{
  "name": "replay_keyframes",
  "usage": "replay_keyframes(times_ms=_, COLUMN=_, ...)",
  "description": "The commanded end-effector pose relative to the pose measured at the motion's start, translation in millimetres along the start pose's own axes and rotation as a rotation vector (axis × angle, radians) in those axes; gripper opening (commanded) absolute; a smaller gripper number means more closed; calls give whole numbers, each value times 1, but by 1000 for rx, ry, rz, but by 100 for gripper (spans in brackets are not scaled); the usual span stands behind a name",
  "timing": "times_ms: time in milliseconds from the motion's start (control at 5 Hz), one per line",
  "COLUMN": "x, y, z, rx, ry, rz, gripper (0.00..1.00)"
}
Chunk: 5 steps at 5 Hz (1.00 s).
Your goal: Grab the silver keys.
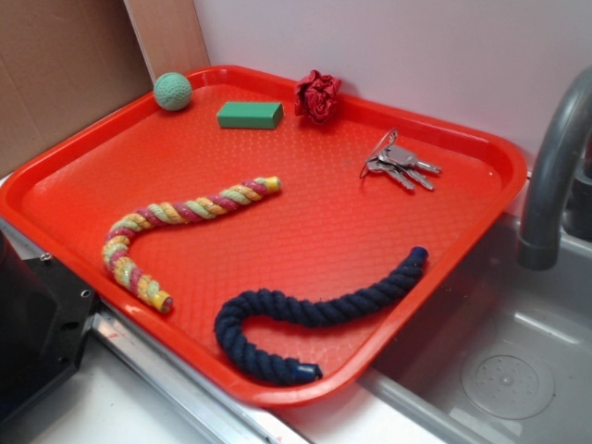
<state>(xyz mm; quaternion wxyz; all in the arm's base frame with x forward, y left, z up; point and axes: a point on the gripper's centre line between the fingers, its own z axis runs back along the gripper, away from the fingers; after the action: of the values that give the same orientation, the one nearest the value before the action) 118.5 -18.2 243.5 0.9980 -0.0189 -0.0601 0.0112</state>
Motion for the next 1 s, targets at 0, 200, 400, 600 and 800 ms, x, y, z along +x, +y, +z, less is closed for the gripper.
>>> replay_keyframes(times_ms=0, x=0, y=0, z=0, rx=0, ry=0, rz=0, gripper=100)
replay_keyframes(times_ms=200, x=39, y=-39, z=-47, rx=-95, ry=-44, rz=54, gripper=100)
replay_keyframes(times_ms=400, x=75, y=-64, z=-81, rx=-150, ry=-50, rz=28, gripper=100)
replay_keyframes(times_ms=600, x=111, y=-76, z=-123, rx=-172, ry=-9, rz=21, gripper=100)
replay_keyframes(times_ms=800, x=130, y=-85, z=-157, rx=-134, ry=28, rz=-9, gripper=100)
